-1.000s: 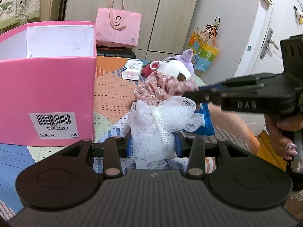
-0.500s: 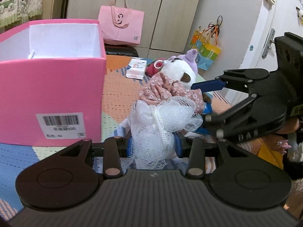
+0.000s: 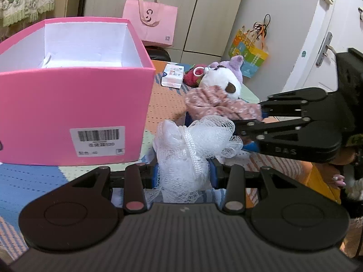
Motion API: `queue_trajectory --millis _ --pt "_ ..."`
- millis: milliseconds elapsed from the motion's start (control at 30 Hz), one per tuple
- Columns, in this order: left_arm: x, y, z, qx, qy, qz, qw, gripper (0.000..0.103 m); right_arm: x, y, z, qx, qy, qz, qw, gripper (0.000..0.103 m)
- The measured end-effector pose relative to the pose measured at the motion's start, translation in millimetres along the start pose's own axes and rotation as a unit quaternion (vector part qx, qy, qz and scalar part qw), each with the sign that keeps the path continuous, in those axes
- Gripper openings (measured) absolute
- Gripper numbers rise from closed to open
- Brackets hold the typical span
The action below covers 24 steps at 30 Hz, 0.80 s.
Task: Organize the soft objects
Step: 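Carry the mesh puff and scrunchie over the pink box with both tools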
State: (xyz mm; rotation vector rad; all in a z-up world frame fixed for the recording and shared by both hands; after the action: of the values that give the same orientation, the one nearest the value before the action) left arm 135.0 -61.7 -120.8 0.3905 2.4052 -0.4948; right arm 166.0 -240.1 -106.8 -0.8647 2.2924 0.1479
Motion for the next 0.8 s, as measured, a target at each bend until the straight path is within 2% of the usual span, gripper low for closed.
queue_trajectory --millis 100,200,300,433,567,800 --pt "2 4 -11 -0.003 0.007 0.004 1.0 0.039 2 9 -16 0.01 0.0 -0.001 1.0 0.021" --pt "5 11 -27 -0.017 0.012 0.008 0.9998 0.039 1 19 -30 0.003 0.001 0.004 1.0 0.021" --pt "9 19 -40 -0.01 0.028 0.001 0.9995 0.039 0 33 -48 -0.006 -0.006 0.003 1.0 0.022" --pt "14 28 -54 -0.004 0.056 -0.005 0.9984 0.039 -4 50 -64 -0.034 -0.01 0.007 0.999 0.023" --pt "20 40 -72 0.019 0.079 -0.021 0.9965 0.039 -11 67 -73 -0.071 -0.012 0.0 0.997 0.024" --pt "-1 57 -105 0.017 0.07 -0.019 0.9972 0.039 -33 89 -82 -0.116 -0.015 -0.011 0.993 0.024"
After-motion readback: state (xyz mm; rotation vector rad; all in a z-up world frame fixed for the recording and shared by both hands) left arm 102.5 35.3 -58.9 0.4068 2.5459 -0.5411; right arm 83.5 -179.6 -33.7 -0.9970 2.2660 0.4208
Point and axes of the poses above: each gripper's, at about its wrist camera, not at the fingertips, and z roughly the way its jaws point, y to its left, x to its underside, the point moved 5 cm from there along z, roughly the way its jaws point, and after that the axes turned 11 degrees about y, right-handed, at the moved point
